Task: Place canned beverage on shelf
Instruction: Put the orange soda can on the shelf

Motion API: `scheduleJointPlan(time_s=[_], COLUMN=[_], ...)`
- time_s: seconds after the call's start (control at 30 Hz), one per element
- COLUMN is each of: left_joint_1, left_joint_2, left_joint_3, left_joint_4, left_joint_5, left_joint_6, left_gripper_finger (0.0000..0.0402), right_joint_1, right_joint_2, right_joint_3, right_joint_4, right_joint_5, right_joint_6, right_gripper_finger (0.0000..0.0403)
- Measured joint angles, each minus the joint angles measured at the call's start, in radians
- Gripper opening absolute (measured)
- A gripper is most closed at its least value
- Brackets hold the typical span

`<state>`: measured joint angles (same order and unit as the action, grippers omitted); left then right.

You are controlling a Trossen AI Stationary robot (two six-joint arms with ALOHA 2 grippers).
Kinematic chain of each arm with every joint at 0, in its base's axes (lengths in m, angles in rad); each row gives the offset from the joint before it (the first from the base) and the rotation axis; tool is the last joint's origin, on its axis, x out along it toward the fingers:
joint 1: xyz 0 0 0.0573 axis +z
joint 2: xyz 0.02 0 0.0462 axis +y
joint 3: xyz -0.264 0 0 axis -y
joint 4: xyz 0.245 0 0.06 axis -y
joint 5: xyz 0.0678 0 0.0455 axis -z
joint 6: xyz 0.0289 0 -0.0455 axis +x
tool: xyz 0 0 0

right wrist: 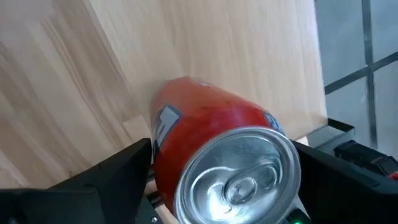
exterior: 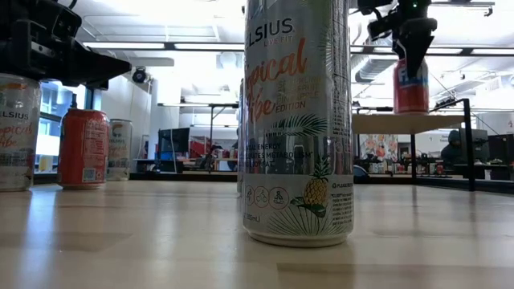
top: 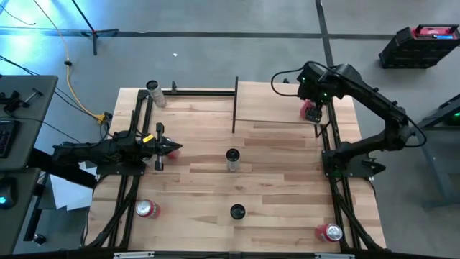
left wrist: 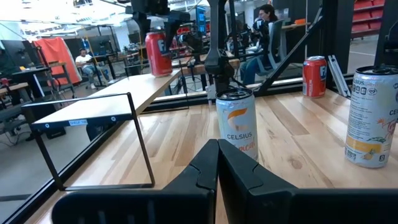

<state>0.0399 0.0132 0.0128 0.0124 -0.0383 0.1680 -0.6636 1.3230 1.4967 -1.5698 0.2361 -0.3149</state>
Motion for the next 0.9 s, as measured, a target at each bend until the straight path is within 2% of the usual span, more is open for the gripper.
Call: scheduleJointPlan(time_s=[0.23,0.4,0.9], left_joint_1=[0.0,0.0,0.0], left_joint_2=[0.0,0.0,0.0], left_joint_3=[0.0,0.0,0.0], left_joint_4=[0.0,0.0,0.0], left_joint_5=[0.0,0.0,0.0], left_joint_6=[0.0,0.0,0.0], left_gripper_finger=[0.0003,0.0003,0.0003], right_joint_1=[0.0,0.0,0.003], right_joint_2=[-0.001,-0.009,-0.03], right_joint_3=[0.0,0.0,0.0], right_joint_4=[0.0,-0.001,0.0], right_joint_5=[0.006,0.081,0.066], right_joint_6=[-0.005,-0.026,-0.017], right_gripper_finger=[0.0354,0.0354,0.0355])
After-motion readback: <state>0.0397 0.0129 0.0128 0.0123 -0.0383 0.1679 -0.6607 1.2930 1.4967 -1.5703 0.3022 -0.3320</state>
